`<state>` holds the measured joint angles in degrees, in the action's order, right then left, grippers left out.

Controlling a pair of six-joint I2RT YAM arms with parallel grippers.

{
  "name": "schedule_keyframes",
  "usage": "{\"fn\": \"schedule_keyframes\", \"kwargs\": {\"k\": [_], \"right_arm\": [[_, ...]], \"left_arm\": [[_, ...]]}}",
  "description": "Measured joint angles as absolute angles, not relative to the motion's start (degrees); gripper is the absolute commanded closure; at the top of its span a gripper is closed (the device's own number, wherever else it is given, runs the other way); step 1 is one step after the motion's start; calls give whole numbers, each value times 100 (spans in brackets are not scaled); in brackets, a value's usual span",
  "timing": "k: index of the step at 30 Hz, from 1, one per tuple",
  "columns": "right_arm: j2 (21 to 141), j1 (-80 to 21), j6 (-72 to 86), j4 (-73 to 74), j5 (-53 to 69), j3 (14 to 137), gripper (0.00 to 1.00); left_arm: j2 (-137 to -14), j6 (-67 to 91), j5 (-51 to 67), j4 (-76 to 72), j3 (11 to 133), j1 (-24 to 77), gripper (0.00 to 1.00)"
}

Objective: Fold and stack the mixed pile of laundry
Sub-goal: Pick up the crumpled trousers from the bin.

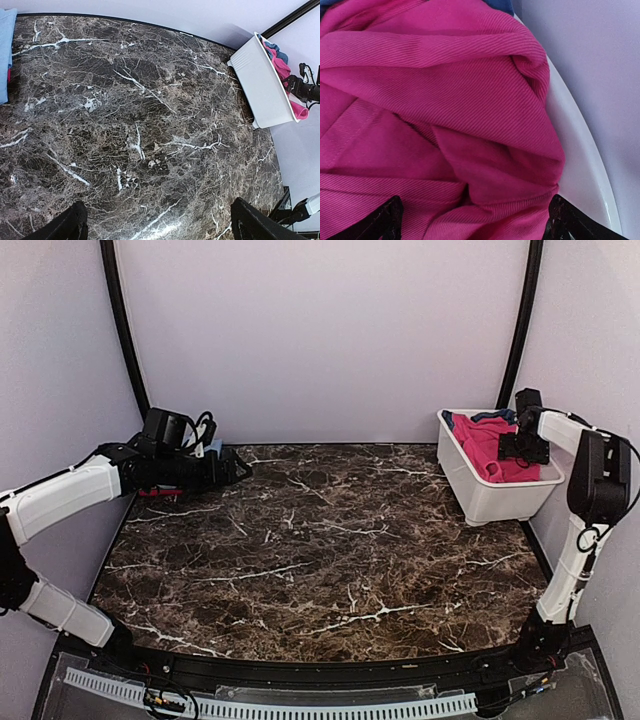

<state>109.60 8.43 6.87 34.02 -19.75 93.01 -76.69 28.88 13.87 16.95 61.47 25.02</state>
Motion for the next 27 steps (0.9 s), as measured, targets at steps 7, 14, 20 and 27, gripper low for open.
{"fn": "schedule_keyframes", "kwargs": {"k": [7, 14, 20, 27], "right_arm": [[11454, 1081, 735, 3422, -1675, 9612, 71], [11323, 1177, 823, 3474, -1063, 9598, 100], [10523, 1094, 910, 3583, -285, 9483, 100], [9137, 373, 908, 3610, 274, 9623, 100]], "left_arm": [[-7896, 2891, 1385, 1693, 6283, 2502, 1], [-7929, 2891, 1391, 1691, 6379, 2502, 1], [-7926, 2891, 1406, 1684, 6442, 2499, 1], [-7920, 2893, 1431, 1686, 6442, 2497, 1]]}}
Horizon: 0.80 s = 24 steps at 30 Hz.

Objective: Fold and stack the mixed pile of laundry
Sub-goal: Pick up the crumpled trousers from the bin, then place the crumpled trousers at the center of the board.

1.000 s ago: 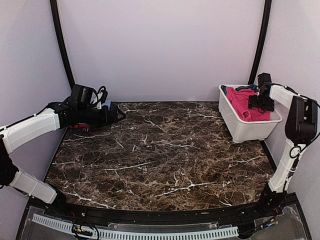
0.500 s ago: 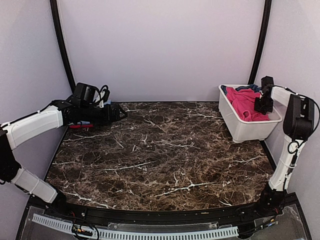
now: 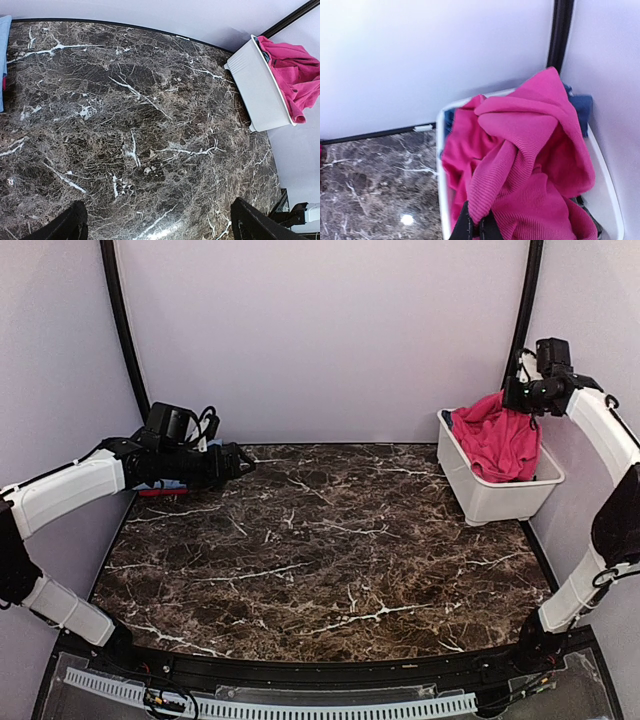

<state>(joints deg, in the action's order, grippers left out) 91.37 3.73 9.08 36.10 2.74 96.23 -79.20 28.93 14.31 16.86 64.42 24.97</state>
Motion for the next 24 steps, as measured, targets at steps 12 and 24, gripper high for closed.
{"fn": "schedule_keyframes", "kwargs": {"k": [12, 24], "right_arm": [[8652, -690, 976, 4034, 1623, 12062, 100], [8823, -2156, 1406, 4064, 3135, 13767, 100]], "left_arm": [[-7754, 2936, 1514, 1634, 6442, 2493, 1], [-7636, 3037, 1417, 1638, 6442, 2484, 1]]}}
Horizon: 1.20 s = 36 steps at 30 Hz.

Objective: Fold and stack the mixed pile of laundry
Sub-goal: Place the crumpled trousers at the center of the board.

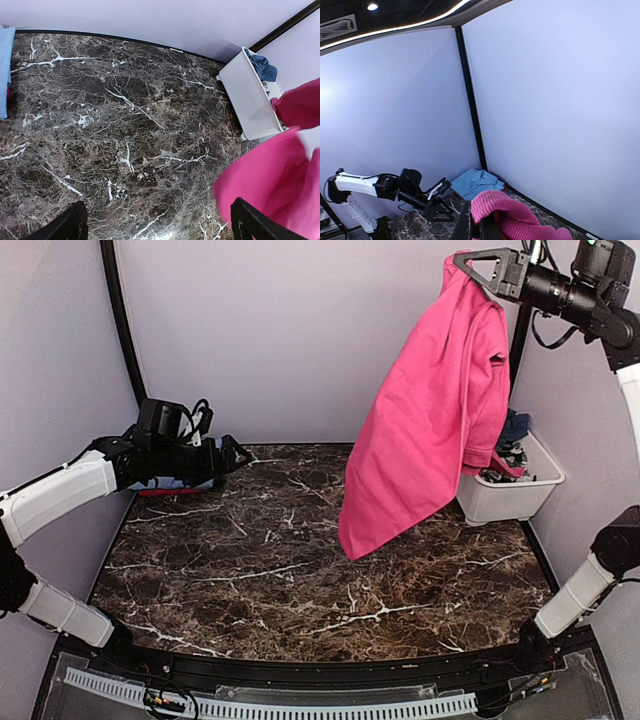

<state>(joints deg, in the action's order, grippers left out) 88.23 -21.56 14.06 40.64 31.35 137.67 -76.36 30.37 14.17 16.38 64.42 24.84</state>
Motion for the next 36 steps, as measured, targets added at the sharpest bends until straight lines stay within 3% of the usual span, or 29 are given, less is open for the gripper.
{"fn": "schedule_keyframes", "kwargs": {"k": [6, 13, 21, 26, 27, 29, 32, 36], "right_arm": [[9306, -2897, 1828, 3540, 3743, 14116, 100], [10676, -3868, 2117, 3089, 4053, 15034, 100], [11371, -4595, 2528, 2526, 4270, 15056, 100], [11015, -4713, 2414, 2379, 4246, 14398, 100], [10731, -4652, 2379, 2287, 4193, 13904, 96], [9939, -4364, 2333, 2119, 3994, 12564, 41], [8604, -3555, 2397, 1876, 3385, 10208, 6], [7634, -2630, 2543, 1704, 2628, 7782, 2]], "left_arm": [[-7393, 3194, 1236, 1638, 6438, 2314, 1], [-6960, 3505, 1221, 1603, 6219, 1706, 1], [-6829, 3627, 1249, 1597, 6165, 1402, 1], [-6829, 3627, 1260, 1592, 6147, 1398, 1], [-6829, 3625, 1260, 1597, 6143, 1398, 1], [-6831, 3621, 1262, 1594, 6132, 1398, 1], [-6831, 3590, 1284, 1584, 6086, 1398, 1], [-6834, 3472, 1380, 1581, 5951, 1398, 1]]}}
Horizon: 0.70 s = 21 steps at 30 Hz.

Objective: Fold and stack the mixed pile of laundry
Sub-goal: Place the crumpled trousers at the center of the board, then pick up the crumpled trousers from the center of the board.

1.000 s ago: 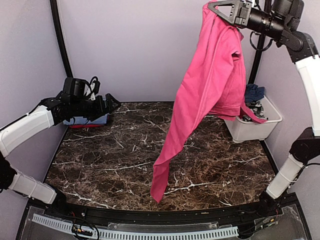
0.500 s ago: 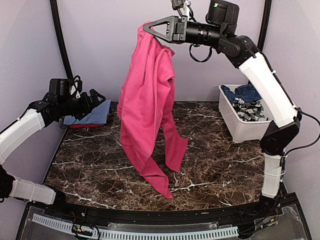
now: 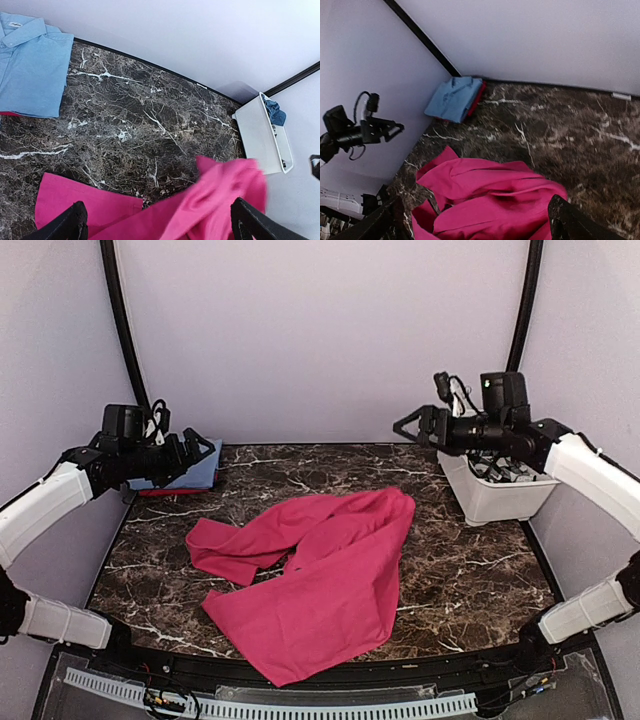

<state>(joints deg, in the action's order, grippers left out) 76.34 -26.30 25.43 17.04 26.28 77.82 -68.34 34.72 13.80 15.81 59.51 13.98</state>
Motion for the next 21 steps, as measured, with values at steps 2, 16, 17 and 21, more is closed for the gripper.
{"fn": "schedule_keyframes", "kwargs": {"k": [2, 16, 17, 21], "right_arm": [[7513, -2589, 2561, 1872, 2394, 6864, 3], [8842, -4442, 1612, 2469, 2047, 7194, 8], [9091, -4617, 1511, 2504, 2008, 7317, 7], [9904, -5277, 1179, 2788, 1796, 7686, 11]], "left_arm": [[-6851, 3404, 1476, 1586, 5896, 1398, 1], [-7323, 2777, 1653, 2032, 5572, 2355, 7], [-7402, 2783, 1645, 2064, 5485, 2412, 3], [-7800, 2814, 1424, 2298, 5319, 2611, 1]]}}
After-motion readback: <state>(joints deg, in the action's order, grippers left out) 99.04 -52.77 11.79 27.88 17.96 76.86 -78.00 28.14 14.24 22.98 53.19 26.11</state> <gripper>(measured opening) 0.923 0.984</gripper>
